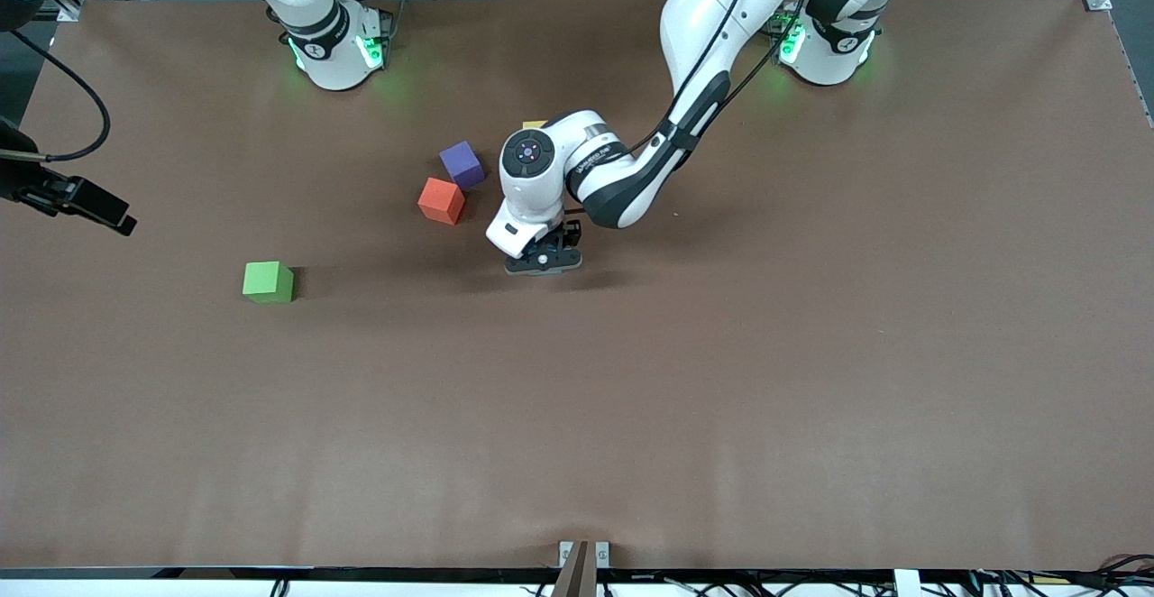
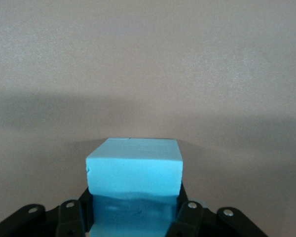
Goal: Arrange blocks into number 1
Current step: 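Place the cyan block at the end of the block line, left gripper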
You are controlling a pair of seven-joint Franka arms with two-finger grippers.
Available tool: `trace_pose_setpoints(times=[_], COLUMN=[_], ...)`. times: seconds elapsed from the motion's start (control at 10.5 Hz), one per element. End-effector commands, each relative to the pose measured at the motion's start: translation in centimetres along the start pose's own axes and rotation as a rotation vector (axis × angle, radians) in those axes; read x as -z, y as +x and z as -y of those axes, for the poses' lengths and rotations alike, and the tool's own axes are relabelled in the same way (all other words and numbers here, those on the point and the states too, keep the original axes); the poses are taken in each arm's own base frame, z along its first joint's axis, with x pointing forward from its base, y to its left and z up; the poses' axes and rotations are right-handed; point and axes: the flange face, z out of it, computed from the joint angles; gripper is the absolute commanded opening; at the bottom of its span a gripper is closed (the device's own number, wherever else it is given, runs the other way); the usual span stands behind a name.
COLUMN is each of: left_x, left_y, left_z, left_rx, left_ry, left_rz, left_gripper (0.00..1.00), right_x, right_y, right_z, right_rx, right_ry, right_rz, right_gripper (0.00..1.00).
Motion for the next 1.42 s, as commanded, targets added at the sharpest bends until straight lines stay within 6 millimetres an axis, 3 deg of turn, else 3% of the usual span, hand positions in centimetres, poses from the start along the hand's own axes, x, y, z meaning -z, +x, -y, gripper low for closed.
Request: trace_pose_setpoints(times=[0.0, 0.38, 1.04, 1.33], left_x=[-0.4, 0.0, 0.1, 0.0], left_y=[-0.2, 0.7, 0.0, -0.4], left_z=[-0.5, -0.4, -0.8, -1.0], left_rx=[-0.016, 0.002, -0.001, -0.006], left_ry=[0.004, -0.027, -0.028, -0.027], left_rz=[0.004, -0.023, -0.021, -0.018], left_gripper=[0.0, 0.0, 0.0, 0.0], right_x=[0.1, -0.3, -0.2, -0.3], right_y=[-0.2, -0.1, -0.1, -0.2], right_z=[0.3, 0.4, -0.5, 0.0], right_rx=[-0.014, -0.005, 0.065, 0.078], right_ry=[0.016, 0.015, 0.018, 0.019], right_rz=[0.004, 0.007, 0.018, 0.019], right_gripper=[1.0, 1.0, 1.0, 1.0])
